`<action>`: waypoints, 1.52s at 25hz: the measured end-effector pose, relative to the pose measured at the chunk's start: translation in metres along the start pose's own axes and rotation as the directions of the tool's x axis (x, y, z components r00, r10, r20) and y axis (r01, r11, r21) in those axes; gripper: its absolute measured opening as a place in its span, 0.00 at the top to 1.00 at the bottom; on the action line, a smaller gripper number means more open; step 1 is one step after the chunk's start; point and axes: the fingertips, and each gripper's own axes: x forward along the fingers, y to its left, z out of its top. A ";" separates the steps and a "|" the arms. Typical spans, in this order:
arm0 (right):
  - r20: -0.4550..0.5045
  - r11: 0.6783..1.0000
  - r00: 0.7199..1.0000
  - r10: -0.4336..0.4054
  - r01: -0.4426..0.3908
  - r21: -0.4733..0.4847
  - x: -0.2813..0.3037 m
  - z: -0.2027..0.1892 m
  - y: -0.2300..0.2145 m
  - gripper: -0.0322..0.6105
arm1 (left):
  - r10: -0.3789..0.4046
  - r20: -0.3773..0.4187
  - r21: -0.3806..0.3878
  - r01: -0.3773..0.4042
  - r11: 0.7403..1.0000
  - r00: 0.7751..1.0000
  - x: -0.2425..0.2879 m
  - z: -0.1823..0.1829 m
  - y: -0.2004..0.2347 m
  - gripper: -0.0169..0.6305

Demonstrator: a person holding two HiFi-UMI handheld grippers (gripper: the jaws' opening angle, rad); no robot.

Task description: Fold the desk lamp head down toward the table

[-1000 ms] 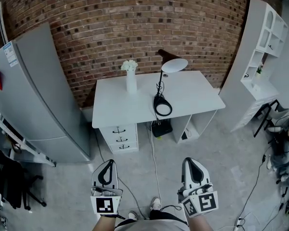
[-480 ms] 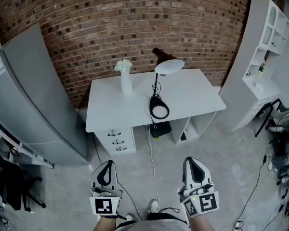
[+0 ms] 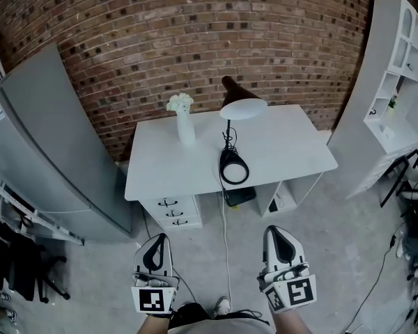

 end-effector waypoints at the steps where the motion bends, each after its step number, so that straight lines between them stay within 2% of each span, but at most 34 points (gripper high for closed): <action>1: -0.003 1.000 1.000 0.007 -0.007 0.002 0.004 -0.001 -0.001 0.92 | 0.003 0.000 -0.002 -0.003 1.000 1.000 0.002 0.001 0.000 0.96; 6: -0.012 1.000 0.999 0.031 -0.031 0.001 0.024 -0.006 -0.003 0.92 | 0.012 -0.019 -0.047 -0.012 0.999 1.000 0.018 -0.007 0.002 0.96; 9: -0.012 1.000 1.000 0.023 -0.023 -0.007 0.032 -0.008 -0.008 0.92 | -0.002 -0.002 -0.039 0.002 0.999 1.000 0.034 -0.011 0.003 0.96; 13: -0.005 1.000 1.000 -0.009 0.009 -0.019 0.050 -0.008 -0.021 0.92 | -0.043 0.030 -0.031 0.043 0.999 0.999 0.067 -0.013 0.002 0.96; 17: -0.014 0.999 1.000 -0.025 0.024 -0.037 0.078 -0.007 -0.026 0.92 | -0.081 0.033 -0.059 0.083 0.995 0.996 0.107 -0.021 0.008 0.96; 23: -0.009 0.995 0.997 -0.079 0.078 -0.057 0.133 -0.005 -0.037 0.92 | -0.164 0.025 -0.111 0.166 0.980 0.986 0.170 -0.037 0.019 0.96; 30: -0.006 0.988 0.992 -0.124 0.123 -0.090 0.191 0.001 -0.034 0.92 | -0.228 0.068 -0.118 0.234 0.965 0.971 0.233 -0.040 0.045 0.96; 34: -0.009 0.985 0.993 -0.120 0.118 -0.128 0.210 0.005 -0.034 0.92 | -0.243 0.082 -0.131 0.252 0.959 0.967 0.256 -0.042 0.048 0.96; 38: 0.050 0.978 0.995 -0.081 0.089 -0.189 0.226 0.020 -0.040 0.92 | -0.244 0.074 -0.134 0.252 0.958 0.967 0.273 -0.047 0.043 0.96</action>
